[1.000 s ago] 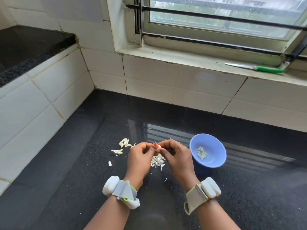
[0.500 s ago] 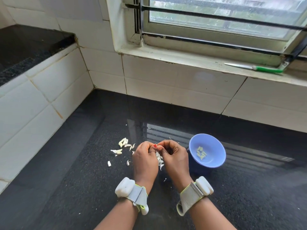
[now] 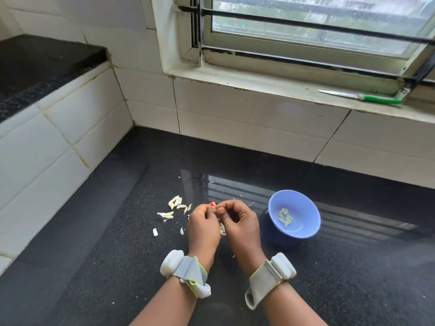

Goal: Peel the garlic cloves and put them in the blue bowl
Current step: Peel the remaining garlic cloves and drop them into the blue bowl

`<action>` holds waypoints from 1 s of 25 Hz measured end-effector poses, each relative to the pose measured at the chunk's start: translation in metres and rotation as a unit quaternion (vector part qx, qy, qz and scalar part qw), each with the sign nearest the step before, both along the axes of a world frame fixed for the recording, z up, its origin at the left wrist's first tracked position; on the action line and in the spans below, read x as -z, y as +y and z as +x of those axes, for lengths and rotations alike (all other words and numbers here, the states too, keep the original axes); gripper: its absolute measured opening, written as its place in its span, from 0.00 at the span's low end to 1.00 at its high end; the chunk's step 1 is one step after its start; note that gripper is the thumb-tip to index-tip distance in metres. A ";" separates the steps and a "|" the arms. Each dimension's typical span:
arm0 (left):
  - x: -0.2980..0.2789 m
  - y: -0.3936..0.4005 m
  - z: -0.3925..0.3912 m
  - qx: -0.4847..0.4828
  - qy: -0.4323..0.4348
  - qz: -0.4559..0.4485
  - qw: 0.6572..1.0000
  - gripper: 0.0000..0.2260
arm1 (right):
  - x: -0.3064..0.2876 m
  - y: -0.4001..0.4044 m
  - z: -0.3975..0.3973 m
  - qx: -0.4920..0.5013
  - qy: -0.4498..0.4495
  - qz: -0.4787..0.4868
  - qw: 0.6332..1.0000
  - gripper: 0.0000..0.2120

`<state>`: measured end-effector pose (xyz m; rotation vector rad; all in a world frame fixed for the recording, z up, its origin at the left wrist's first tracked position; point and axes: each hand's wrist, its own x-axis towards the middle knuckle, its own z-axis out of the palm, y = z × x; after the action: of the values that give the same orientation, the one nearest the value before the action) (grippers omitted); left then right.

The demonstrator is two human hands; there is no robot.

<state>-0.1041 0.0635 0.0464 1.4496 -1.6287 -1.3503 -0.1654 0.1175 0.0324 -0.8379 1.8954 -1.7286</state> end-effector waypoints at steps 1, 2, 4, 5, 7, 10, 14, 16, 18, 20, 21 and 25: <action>-0.001 0.001 0.001 0.006 0.009 -0.003 1.000 0.10 | 0.001 0.000 -0.002 0.003 -0.040 -0.001 0.999 0.09; -0.002 0.002 0.002 0.010 0.020 -0.005 1.000 0.09 | 0.002 0.000 -0.003 0.011 -0.082 -0.008 0.997 0.08; 0.003 0.000 0.003 0.012 0.035 -0.010 0.999 0.08 | 0.002 0.001 -0.005 0.036 -0.145 -0.014 0.989 0.08; 0.005 0.000 0.002 0.012 0.037 -0.007 0.999 0.08 | 0.002 0.002 -0.007 0.049 -0.153 -0.004 0.987 0.09; 0.005 0.000 0.002 0.011 0.046 0.002 0.999 0.07 | 0.005 0.004 -0.012 0.062 -0.127 0.044 0.989 0.09; 0.001 0.001 0.003 0.007 0.075 0.019 0.997 0.06 | 0.008 0.008 -0.022 0.044 -0.072 0.116 0.990 0.09; 0.001 0.000 0.003 0.001 0.090 0.035 0.995 0.04 | 0.005 0.011 -0.026 0.063 0.009 0.157 0.986 0.05; 0.002 -0.001 0.004 0.009 0.089 0.036 0.995 0.04 | 0.002 0.012 -0.026 0.046 -0.054 0.099 0.993 0.06; 0.003 0.000 0.003 0.019 0.090 0.038 0.995 0.05 | -0.002 0.012 -0.023 -0.005 -0.153 0.046 0.987 0.08; 0.004 0.000 0.003 0.023 0.086 0.039 0.995 0.04 | -0.006 0.012 -0.023 -0.031 -0.174 0.040 0.984 0.07; 0.004 0.000 0.003 0.024 0.081 0.037 0.996 0.04 | -0.007 0.013 -0.023 -0.039 -0.176 0.039 0.983 0.07; 0.006 -0.002 0.005 0.027 0.054 0.004 0.998 0.04 | -0.011 0.015 -0.025 -0.045 -0.152 0.052 0.986 0.04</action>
<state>-0.0991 0.0617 0.0405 1.3225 -1.6061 -1.4409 -0.1899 0.1322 0.0439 -0.5740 1.7002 -1.5874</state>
